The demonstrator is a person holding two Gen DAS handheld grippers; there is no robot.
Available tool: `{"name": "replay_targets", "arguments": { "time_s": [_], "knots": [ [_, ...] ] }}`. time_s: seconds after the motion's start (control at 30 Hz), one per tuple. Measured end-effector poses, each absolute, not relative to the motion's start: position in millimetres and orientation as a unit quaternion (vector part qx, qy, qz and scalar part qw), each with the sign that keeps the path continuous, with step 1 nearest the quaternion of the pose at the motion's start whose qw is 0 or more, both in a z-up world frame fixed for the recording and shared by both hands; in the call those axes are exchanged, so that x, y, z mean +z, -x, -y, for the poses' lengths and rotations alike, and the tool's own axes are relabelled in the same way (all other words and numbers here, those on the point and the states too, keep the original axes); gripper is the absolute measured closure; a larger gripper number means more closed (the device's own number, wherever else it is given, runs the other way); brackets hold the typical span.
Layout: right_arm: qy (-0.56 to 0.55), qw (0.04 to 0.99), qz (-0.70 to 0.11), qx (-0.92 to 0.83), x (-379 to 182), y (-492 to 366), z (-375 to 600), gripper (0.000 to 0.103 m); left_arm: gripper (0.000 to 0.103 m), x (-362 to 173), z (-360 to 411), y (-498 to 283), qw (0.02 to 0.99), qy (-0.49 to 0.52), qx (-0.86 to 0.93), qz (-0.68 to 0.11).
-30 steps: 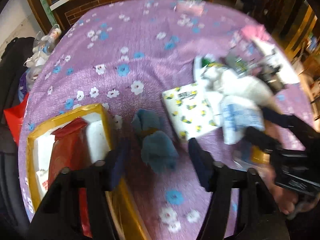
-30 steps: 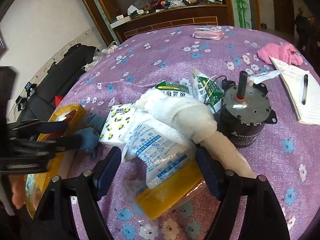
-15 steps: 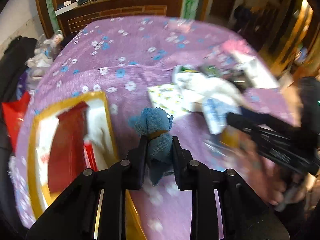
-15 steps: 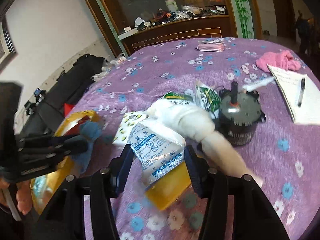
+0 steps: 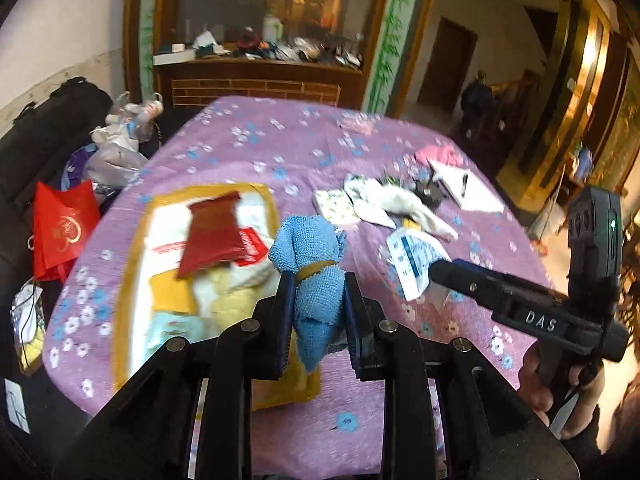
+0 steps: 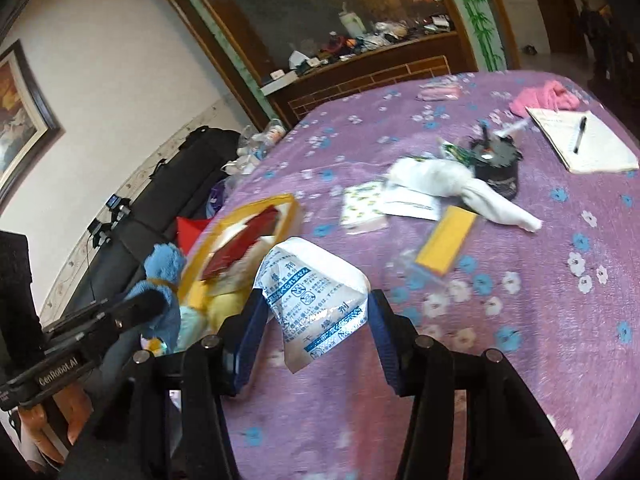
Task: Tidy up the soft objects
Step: 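Lower the blue doll and white pack into the tray and open both grippers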
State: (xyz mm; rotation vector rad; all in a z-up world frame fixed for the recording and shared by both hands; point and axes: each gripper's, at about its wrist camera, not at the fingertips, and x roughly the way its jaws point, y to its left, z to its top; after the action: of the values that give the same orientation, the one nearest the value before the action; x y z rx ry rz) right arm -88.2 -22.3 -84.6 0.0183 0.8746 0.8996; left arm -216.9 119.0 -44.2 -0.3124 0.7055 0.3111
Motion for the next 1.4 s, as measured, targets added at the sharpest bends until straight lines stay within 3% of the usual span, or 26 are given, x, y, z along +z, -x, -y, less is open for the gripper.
{"name": "replay_targets", "arguments": {
  "time_s": [0.63, 1.07, 1.4],
  "knots": [
    [0.057, 0.782, -0.394, 0.479, -61.5, 165.1, -66.1, 0.052, 0.081, -22.5, -193.4, 317.7, 0.906, 0.222, 0.222, -0.284],
    [0.076, 0.757, -0.443, 0.474, -112.3, 140.8, -101.5, 0.052, 0.081, -77.1, -231.1, 268.2, 0.889, 0.231, 0.218, -0.33],
    [0.11, 0.771, -0.434, 0.453, -131.1, 143.6, -121.1, 0.052, 0.081, -105.5, -247.5, 236.7, 0.879, 0.226, 0.209, -0.363]
  ]
}}
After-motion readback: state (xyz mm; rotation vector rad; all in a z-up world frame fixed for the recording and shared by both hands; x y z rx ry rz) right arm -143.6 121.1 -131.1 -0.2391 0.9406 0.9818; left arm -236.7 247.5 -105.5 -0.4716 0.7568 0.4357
